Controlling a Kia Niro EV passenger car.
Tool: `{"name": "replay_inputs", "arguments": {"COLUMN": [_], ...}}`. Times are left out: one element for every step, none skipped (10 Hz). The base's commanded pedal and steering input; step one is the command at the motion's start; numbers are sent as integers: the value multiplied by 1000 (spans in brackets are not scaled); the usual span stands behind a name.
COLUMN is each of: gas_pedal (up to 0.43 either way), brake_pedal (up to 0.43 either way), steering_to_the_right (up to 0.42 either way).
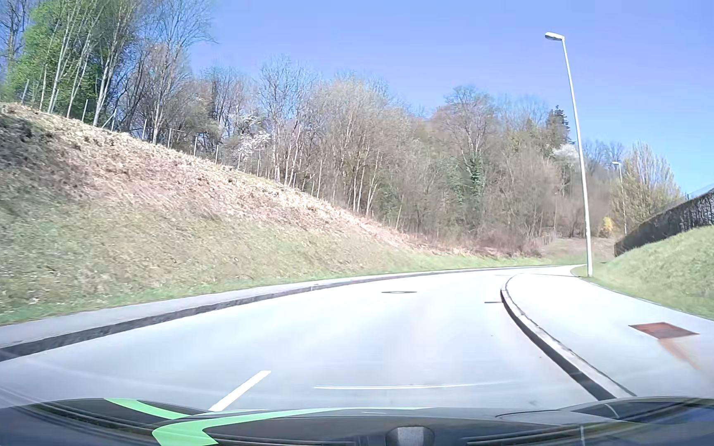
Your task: Follow the waypoints while adhering to traffic rules and regulations
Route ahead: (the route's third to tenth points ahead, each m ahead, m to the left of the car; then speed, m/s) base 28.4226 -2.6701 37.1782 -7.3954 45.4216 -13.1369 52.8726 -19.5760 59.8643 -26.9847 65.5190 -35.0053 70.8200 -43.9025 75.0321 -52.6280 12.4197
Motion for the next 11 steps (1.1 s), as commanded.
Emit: {"name": "replay_inputs", "arguments": {"gas_pedal": [268,268,268,268,268,268,268,268,268,268,268], "brake_pedal": [0,0,0,0,0,0,0,0,0,0,0], "steering_to_the_right": [66,66,66,66,67,67,68,69,72,74,73]}}
